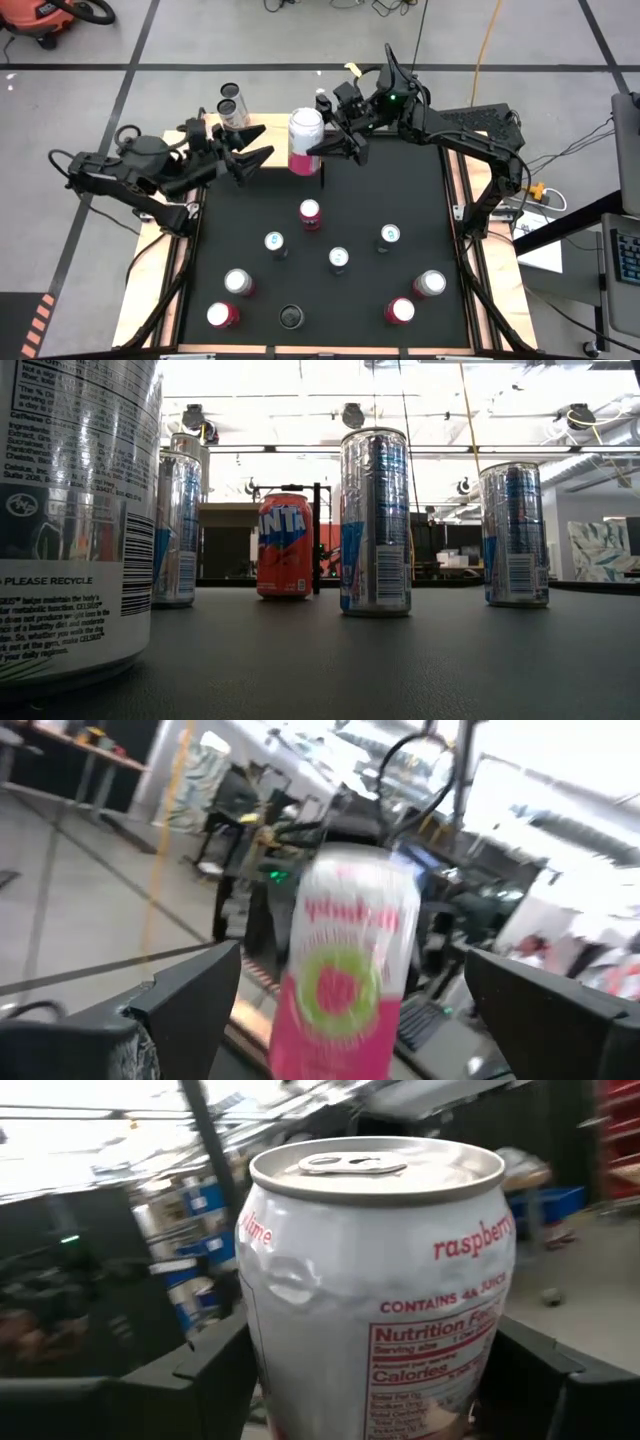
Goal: Place canned beverage on shelf
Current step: Put the top pink soda can on the shelf
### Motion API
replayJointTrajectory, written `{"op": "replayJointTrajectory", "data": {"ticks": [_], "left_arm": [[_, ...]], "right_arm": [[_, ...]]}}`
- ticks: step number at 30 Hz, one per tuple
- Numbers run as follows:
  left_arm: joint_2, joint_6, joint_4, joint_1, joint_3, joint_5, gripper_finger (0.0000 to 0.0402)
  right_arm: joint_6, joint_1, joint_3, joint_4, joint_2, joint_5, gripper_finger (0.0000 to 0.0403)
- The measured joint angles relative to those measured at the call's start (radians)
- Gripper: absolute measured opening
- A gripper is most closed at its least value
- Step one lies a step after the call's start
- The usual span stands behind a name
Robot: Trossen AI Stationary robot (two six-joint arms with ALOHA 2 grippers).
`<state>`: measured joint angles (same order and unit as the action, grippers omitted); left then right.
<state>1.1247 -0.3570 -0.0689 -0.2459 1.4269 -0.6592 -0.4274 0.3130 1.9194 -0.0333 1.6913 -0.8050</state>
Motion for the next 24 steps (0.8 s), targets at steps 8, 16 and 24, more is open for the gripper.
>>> {"op": "replayJointTrajectory", "data": {"ticks": [8,16,24], "left_arm": [[0.038,0.028,0.104,0.066,0.0,0.149,0.0391],[0.08,0.048,0.143,0.157,-0.001,0.268,0.0392],[0.115,-0.024,0.142,0.263,-0.001,0.501,0.0391]], "right_arm": [[-0.051,-0.001,0.0,0.012,0.0,-0.091,0.0279],[-0.057,-0.001,0.0,0.03,0.0,-0.104,0.0279],[-0.062,-0.005,0.0,0.055,0.0,-0.118,0.0279]]}}
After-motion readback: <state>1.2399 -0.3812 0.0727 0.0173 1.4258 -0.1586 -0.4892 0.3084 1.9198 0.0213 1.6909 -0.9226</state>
